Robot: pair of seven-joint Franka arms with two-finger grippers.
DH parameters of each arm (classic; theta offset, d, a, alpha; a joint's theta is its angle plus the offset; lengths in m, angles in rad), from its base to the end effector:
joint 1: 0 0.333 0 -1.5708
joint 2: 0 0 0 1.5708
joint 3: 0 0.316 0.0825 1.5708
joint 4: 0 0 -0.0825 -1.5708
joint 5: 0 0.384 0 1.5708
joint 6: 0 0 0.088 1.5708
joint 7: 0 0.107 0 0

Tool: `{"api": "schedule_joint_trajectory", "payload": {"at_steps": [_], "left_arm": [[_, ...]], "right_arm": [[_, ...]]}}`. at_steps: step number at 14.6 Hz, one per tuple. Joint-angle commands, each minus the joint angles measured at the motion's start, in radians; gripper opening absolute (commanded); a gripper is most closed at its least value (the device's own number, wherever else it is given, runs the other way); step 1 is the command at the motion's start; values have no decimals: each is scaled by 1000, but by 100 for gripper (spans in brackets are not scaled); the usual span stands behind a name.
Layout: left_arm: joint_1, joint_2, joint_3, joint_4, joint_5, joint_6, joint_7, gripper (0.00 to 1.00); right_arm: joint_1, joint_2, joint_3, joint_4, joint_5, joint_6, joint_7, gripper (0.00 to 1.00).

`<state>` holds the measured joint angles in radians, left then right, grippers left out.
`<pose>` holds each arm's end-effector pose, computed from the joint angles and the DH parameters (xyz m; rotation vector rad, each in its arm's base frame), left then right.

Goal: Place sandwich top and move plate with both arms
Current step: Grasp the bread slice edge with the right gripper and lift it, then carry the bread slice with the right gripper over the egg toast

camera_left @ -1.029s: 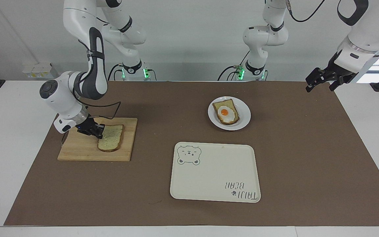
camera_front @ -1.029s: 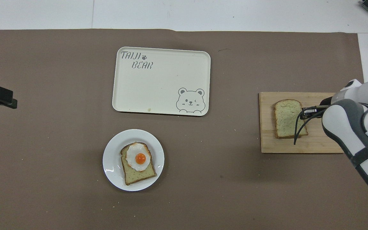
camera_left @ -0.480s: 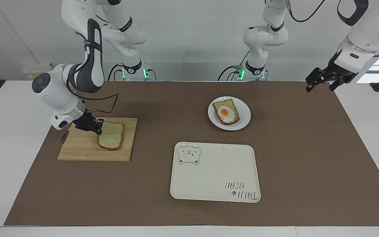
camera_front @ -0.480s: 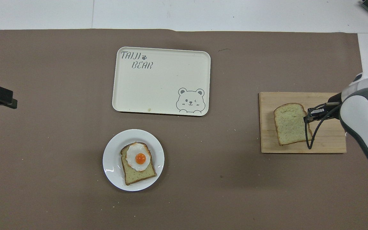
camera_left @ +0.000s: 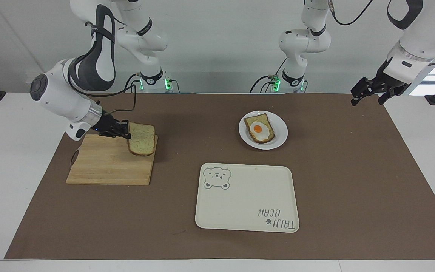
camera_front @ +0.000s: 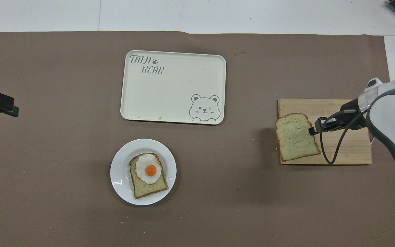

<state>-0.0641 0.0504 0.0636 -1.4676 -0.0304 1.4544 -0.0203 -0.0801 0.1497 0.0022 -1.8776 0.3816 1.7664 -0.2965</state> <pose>0.5584 -0.0048 0.6348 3.1135 0.0269 -0.0993 0.5708 -0.0118 0.4175 -2.7228 -0.1280 0.2572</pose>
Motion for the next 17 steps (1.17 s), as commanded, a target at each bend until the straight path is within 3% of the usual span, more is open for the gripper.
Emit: {"api": "schedule_joint_trajectory", "payload": {"at_steps": [1,7,14,17], "left_arm": [[15,-17,-8,-8,-13,-8,-1,100],[15,-17,-8,-8,-13,-9,-1,100],[15,-17,-8,-8,-13,-9,-1,100],[15,-17,-8,-8,-13,-8,-1,100]], "right_arm": [[75,-16,-1,-12,65,1,49,0],[302,-47,-1,-57,123,100,319,0],[584,-4,-1,-66,195,310,574,0],[647,20,-1,-66,236,366,619,0]]}}
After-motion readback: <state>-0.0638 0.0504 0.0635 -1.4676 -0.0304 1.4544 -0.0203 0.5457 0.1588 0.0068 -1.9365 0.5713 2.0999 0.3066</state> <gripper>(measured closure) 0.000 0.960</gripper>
